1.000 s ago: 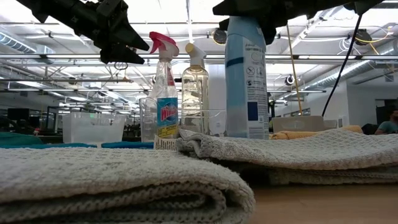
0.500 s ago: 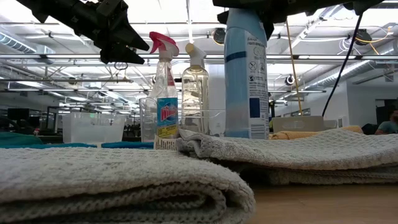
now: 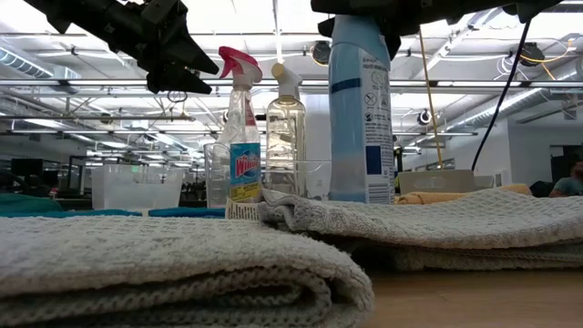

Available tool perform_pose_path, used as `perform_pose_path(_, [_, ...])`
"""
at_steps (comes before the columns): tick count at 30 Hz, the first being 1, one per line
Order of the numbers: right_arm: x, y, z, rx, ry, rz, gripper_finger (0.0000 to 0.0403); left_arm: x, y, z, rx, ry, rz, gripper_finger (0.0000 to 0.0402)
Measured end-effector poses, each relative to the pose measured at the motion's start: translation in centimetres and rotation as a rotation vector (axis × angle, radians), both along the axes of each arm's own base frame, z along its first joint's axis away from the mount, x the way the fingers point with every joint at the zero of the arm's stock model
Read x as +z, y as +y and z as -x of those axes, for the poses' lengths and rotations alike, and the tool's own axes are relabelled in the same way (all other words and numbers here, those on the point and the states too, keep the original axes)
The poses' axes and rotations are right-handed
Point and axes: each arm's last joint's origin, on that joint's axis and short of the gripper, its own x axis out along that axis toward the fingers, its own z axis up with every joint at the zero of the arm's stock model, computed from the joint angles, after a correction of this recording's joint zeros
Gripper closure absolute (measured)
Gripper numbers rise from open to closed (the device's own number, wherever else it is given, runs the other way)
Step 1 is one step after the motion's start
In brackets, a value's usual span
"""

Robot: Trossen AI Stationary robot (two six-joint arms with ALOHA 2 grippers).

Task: Pick & Place Kitchen Items
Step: Put the blue air freshener spray into the transparent bin

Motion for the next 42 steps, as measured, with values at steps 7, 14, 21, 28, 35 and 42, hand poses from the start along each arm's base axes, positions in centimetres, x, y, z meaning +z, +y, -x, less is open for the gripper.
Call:
perform_pose_path(7, [0.0, 0.0, 0.0, 0.001, 0.002, 0.001, 0.0239, 0.0, 0.0, 0.0, 0.000, 0.000, 0.000, 0.0094])
perform_pose_path(14, [0.0, 0.0, 0.0, 0.001, 0.002, 0.000, 0.0244, 0.0, 0.0, 0.0, 0.000, 0.000, 0.000, 0.0094])
perform_pose_path(21, [0.0, 0.0, 0.0, 0.001, 0.002, 0.000, 0.0240, 0.0, 0.0, 0.0, 0.000, 0.000, 0.000, 0.0094])
perform_pose_path(28, [0.2, 0.2, 0.0, 0.071, -0.012, -0.012, 0.0244, 0.0, 0.0, 0.0, 0.000, 0.000, 0.000, 0.0094])
perform_pose_path(35, [0.7, 0.8, 0.0, 0.265, -0.062, -0.039, 0.0241, 0.0, 0.0, 0.0, 0.000, 0.000, 0.000, 0.0094])
perform_pose_path(42, [1.0, 0.9, 0.0, 0.317, -0.087, -0.025, 0.0244, 0.0, 0.0, 0.0, 0.000, 0.000, 0.000, 0.0094])
